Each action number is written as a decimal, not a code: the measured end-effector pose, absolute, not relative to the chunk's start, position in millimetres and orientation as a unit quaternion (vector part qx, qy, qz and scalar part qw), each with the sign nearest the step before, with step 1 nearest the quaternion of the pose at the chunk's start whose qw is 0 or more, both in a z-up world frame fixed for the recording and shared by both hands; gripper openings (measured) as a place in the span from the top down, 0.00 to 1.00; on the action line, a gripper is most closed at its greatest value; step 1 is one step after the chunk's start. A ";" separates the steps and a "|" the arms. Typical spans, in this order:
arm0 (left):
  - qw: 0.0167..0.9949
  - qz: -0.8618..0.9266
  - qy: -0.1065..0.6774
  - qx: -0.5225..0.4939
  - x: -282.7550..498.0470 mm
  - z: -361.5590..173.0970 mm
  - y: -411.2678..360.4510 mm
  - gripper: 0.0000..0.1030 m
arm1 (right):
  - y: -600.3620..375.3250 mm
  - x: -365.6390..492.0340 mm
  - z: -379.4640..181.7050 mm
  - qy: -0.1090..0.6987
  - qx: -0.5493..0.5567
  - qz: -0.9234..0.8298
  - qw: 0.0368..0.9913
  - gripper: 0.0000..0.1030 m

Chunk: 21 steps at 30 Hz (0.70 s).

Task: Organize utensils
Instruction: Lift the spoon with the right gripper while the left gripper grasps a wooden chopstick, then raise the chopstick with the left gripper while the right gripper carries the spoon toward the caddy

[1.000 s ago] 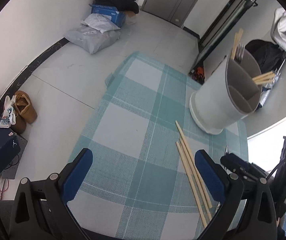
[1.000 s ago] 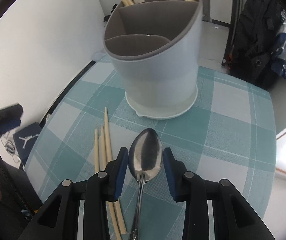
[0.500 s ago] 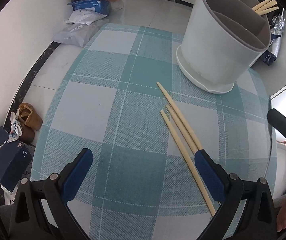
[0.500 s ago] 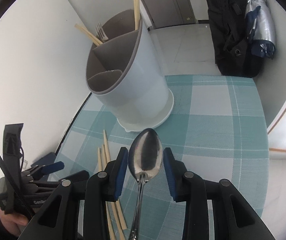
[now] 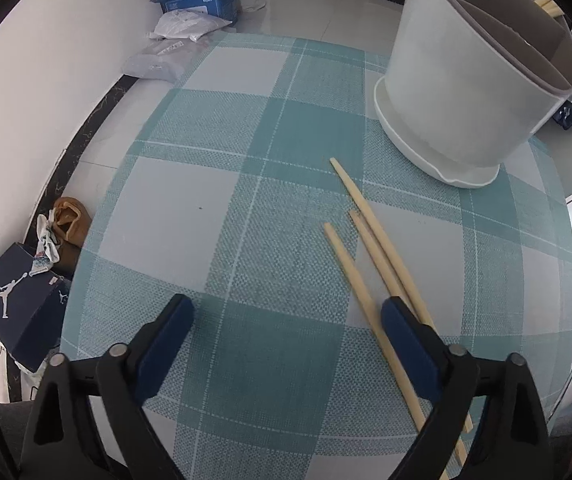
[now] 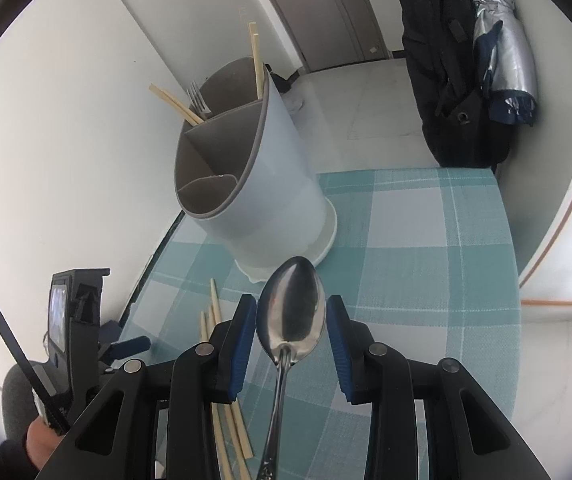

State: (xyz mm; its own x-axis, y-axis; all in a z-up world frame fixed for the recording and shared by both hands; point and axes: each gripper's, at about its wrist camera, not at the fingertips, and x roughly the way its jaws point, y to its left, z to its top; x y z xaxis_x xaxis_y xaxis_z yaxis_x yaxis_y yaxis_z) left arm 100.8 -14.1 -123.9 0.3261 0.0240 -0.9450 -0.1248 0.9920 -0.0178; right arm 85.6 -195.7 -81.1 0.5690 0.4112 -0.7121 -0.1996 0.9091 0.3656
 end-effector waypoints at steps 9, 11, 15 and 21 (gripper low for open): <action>0.822 0.045 0.566 -0.043 108.6 -120.6 -16.3 0.61 | -195.9 84.2 -72.9 0.413 0.129 0.179 0.883 0.66; 0.824 0.053 0.562 -0.049 110.6 -120.5 -13.5 0.71 | -194.8 84.0 -72.5 0.412 0.128 0.178 0.884 0.66; 0.826 0.075 0.555 -0.066 112.6 -120.6 -6.4 0.93 | -195.4 84.4 -72.7 0.411 0.128 0.174 0.886 0.66; 0.824 0.081 0.552 -0.101 116.3 -121.1 -2.2 0.99 | -197.2 81.2 -70.6 0.407 0.129 0.165 0.889 0.66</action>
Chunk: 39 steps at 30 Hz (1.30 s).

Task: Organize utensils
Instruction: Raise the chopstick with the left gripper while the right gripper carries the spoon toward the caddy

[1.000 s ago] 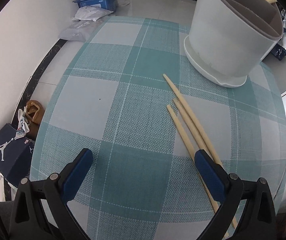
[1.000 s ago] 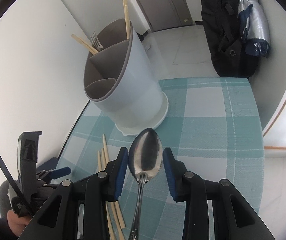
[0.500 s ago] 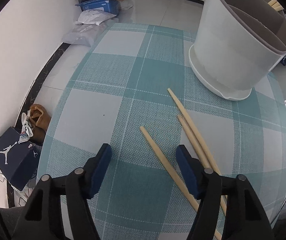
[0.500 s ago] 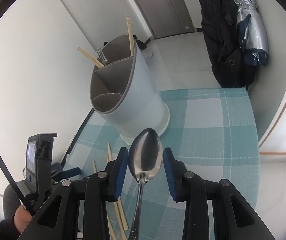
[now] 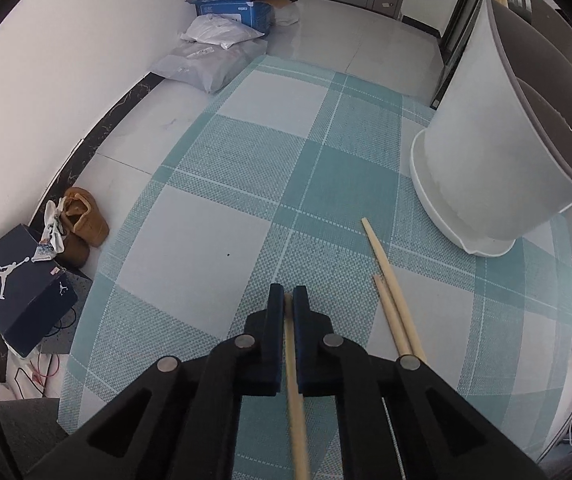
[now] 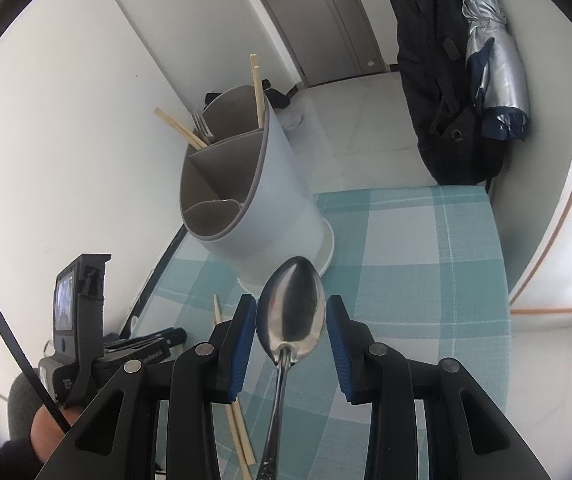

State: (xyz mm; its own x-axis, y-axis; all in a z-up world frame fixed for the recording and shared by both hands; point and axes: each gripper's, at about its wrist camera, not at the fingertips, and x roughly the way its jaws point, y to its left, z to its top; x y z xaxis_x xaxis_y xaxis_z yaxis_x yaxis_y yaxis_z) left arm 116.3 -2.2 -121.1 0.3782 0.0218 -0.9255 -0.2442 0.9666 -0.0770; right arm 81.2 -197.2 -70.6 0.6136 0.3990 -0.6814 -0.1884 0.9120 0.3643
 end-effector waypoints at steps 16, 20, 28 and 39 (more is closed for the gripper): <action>0.868 0.063 0.475 -0.130 106.3 -82.7 7.1 0.99 | -197.7 80.4 -66.3 0.386 0.130 0.162 0.899 0.66; 0.880 0.051 0.451 -0.137 101.3 -68.1 7.1 0.99 | -195.9 75.2 -63.3 0.378 0.126 0.162 0.903 0.66; 0.921 0.030 0.365 -0.130 78.8 -15.4 2.3 0.99 | -200.3 57.3 -47.4 0.345 0.134 0.163 0.915 0.66; 0.934 -0.003 0.333 -0.130 58.0 6.1 7.1 1.00 | -189.7 37.9 -33.9 0.311 0.136 0.171 0.925 0.66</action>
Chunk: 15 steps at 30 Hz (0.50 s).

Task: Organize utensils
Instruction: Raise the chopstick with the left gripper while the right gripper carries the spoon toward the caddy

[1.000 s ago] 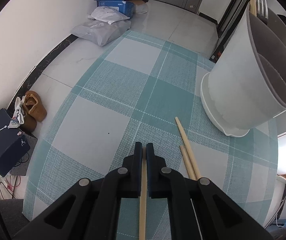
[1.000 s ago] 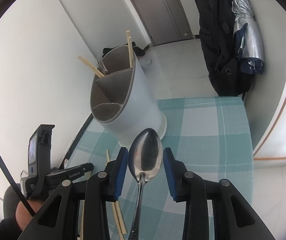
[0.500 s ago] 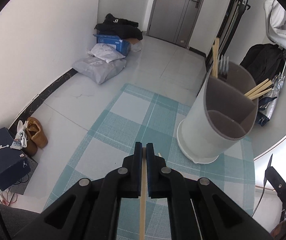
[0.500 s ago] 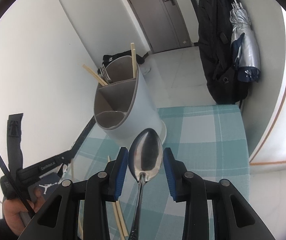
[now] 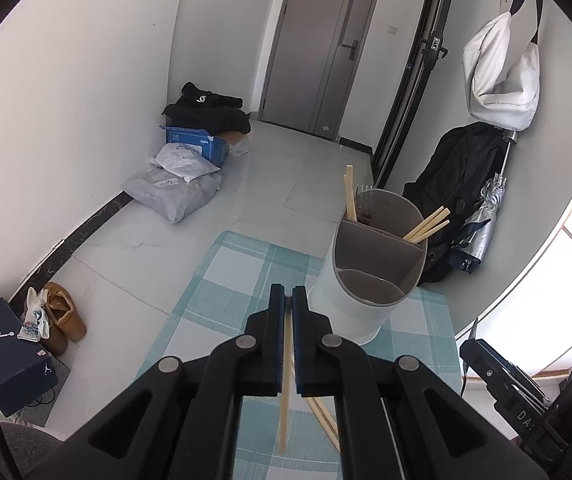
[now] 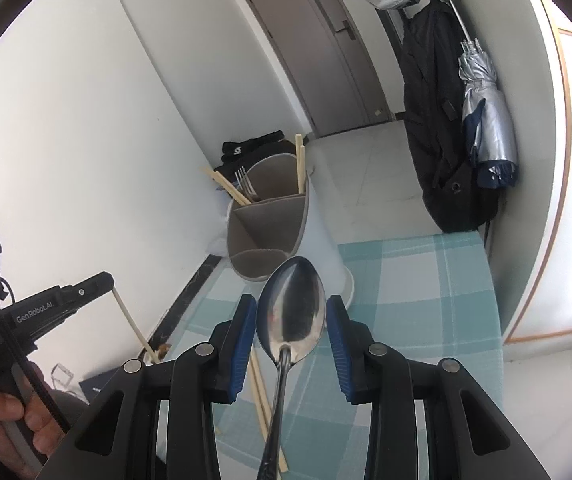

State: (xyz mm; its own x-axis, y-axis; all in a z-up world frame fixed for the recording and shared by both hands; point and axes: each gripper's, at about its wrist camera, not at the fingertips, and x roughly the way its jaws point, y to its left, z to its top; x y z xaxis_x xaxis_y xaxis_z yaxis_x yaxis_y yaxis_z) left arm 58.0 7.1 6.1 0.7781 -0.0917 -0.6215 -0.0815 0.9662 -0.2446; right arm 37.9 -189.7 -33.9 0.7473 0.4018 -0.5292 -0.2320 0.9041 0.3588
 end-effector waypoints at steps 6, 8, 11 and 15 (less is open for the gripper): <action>0.932 -0.014 0.340 -0.127 48.2 11.0 5.9 1.00 | -183.6 28.5 -27.3 0.303 0.131 0.172 0.928 0.66; 0.933 -0.016 0.338 -0.122 43.8 13.1 6.4 1.00 | -183.2 25.3 -24.1 0.298 0.132 0.172 0.930 0.66; 0.934 -0.024 0.335 -0.118 38.6 17.6 5.8 1.00 | -181.8 20.2 -19.6 0.291 0.134 0.173 0.931 0.66; 0.937 -0.038 0.329 -0.110 32.9 26.6 1.7 1.00 | -179.5 15.6 -12.6 0.280 0.135 0.169 0.936 0.66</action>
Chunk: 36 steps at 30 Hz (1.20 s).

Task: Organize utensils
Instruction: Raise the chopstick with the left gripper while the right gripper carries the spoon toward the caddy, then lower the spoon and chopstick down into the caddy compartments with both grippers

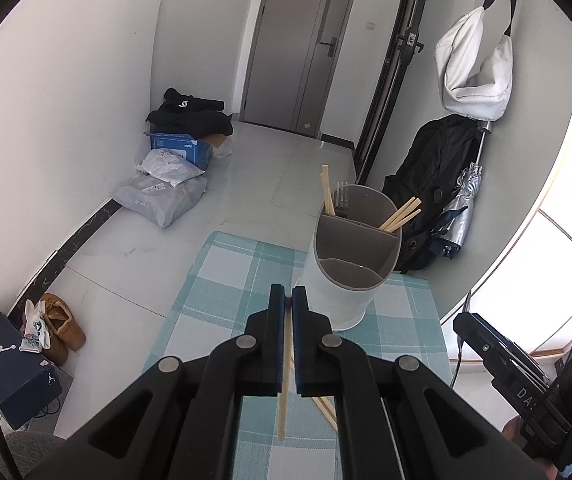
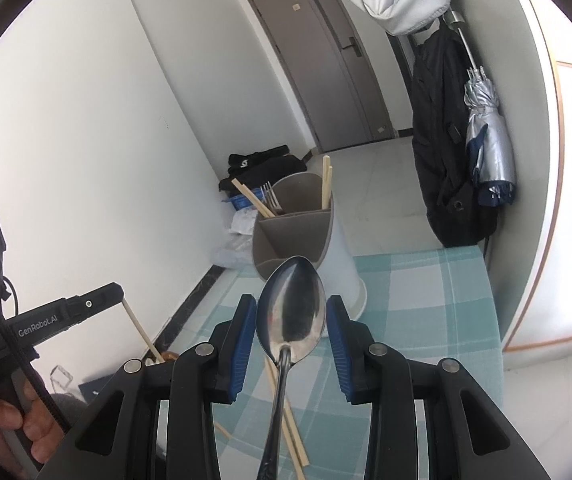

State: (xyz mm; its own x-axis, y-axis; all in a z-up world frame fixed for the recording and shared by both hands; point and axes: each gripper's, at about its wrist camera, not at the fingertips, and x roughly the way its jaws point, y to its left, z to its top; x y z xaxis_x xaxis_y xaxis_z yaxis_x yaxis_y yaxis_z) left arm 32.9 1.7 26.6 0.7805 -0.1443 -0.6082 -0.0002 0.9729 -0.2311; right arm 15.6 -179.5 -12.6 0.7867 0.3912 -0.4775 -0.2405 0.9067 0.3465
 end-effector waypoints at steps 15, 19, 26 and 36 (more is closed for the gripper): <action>0.935 -0.115 0.309 -0.130 45.2 77.4 -3.9 1.00 | -184.1 24.0 29.5 0.220 0.140 0.158 0.952 0.66; 0.928 -0.139 0.309 -0.154 59.6 93.9 -3.3 1.00 | -183.4 34.4 44.0 0.209 0.138 0.159 0.955 0.66; 0.925 -0.158 0.290 -0.189 89.2 126.6 3.5 1.00 | -182.1 64.7 76.8 0.184 0.129 0.158 0.962 0.66; 0.922 -0.166 0.274 -0.216 145.9 146.3 7.8 1.00 | -175.8 128.6 107.8 0.149 0.116 0.144 0.971 0.66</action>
State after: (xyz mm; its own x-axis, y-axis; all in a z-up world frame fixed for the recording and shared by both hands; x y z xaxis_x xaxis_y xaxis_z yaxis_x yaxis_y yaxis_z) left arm 145.9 7.8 146.3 0.7950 -0.4251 -0.4327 0.1886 0.8512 -0.4898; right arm 128.6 -175.8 107.8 0.9144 0.3138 -0.2559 -0.2445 0.9316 0.2688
